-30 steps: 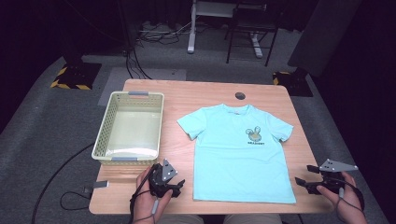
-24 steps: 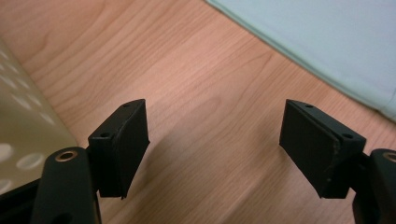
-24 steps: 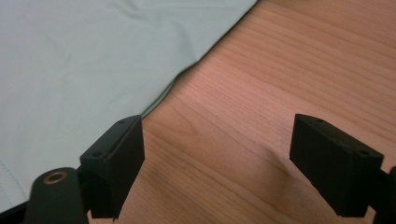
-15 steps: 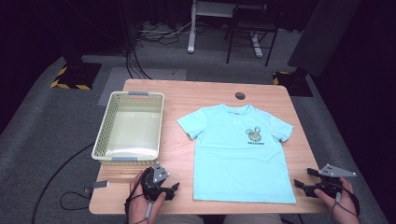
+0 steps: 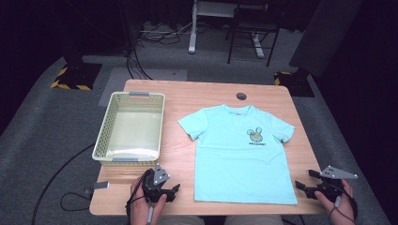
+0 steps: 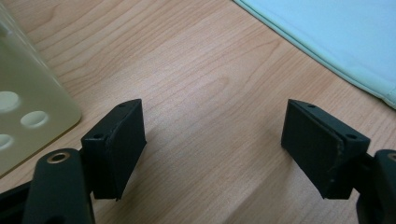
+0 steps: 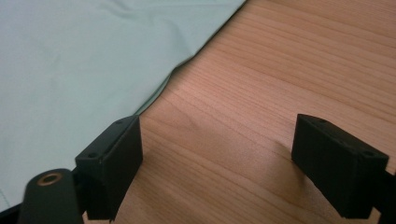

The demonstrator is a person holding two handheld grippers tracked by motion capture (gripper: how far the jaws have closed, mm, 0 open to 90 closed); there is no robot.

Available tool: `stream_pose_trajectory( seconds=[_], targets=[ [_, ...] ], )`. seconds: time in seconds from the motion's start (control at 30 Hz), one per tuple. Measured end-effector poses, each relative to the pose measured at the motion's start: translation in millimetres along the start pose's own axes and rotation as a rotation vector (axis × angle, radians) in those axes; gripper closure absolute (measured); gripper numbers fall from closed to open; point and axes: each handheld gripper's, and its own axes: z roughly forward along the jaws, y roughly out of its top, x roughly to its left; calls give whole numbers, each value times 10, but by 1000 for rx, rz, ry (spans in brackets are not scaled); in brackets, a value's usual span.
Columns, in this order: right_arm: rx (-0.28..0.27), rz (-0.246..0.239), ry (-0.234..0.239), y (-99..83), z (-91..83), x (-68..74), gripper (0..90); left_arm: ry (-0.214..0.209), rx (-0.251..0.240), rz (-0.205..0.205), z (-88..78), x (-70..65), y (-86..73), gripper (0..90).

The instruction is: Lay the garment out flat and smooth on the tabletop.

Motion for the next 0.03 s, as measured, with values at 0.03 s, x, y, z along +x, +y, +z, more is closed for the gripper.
stream_pose_trajectory(
  seconds=[0.03],
  targets=[
    [0, 0, 0, 0, 0, 0, 167, 0, 0, 0, 0, 0, 0, 217]
  ],
)
